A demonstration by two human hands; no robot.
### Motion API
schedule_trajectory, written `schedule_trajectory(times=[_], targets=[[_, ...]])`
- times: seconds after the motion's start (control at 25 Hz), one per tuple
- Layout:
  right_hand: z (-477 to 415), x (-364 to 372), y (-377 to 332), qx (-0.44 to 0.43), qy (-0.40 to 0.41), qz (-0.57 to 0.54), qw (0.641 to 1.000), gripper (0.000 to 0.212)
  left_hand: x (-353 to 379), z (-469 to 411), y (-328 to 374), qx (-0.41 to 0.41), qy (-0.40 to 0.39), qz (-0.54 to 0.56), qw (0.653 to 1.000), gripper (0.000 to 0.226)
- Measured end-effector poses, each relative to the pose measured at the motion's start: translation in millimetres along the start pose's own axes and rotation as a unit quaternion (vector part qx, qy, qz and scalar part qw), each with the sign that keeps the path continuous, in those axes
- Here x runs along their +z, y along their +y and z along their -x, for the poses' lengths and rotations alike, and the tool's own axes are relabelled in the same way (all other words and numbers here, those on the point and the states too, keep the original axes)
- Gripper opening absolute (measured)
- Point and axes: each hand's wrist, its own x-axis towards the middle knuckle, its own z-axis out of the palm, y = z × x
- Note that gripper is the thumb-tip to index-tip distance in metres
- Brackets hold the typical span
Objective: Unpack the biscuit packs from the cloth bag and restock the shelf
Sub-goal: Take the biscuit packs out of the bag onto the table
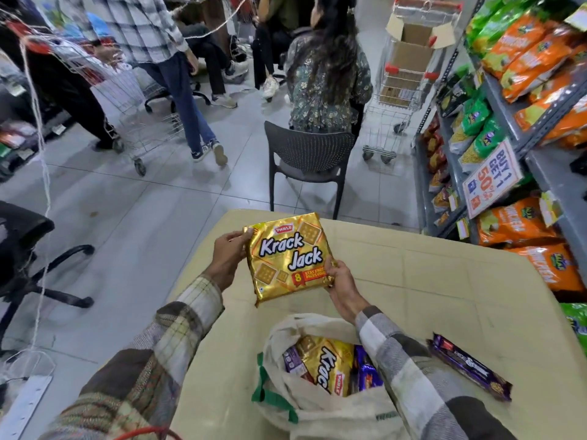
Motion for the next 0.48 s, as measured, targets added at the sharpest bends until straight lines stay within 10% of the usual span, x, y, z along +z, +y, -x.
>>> schedule_trajectory(times=[0.48], targets=[[-56.9, 88.1, 107.2, 0.069, -0.037, 0.343, 0.936, 0.034, -128.5, -46.3, -104.6, -0.142, 0.099, -0.043, 0.984, 0.02]])
